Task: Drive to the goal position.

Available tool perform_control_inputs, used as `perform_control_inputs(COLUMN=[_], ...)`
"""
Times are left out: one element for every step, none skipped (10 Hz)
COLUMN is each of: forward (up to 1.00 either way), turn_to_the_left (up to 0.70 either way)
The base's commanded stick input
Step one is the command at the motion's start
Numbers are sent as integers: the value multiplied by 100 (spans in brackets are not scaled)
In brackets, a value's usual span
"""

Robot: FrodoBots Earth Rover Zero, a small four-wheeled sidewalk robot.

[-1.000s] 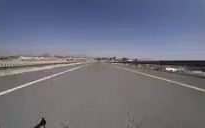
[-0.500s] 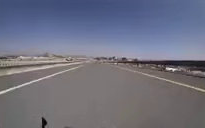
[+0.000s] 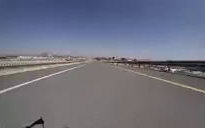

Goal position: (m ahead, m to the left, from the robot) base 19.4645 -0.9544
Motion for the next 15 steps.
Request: perform_control_inputs(forward=[100,100,100,100,100,100,100,100,100,100,100,100,100,100,100], turn_to_the_left=[0,0,0,0,0,0,0,0,0,0,11,22,19,6,0])
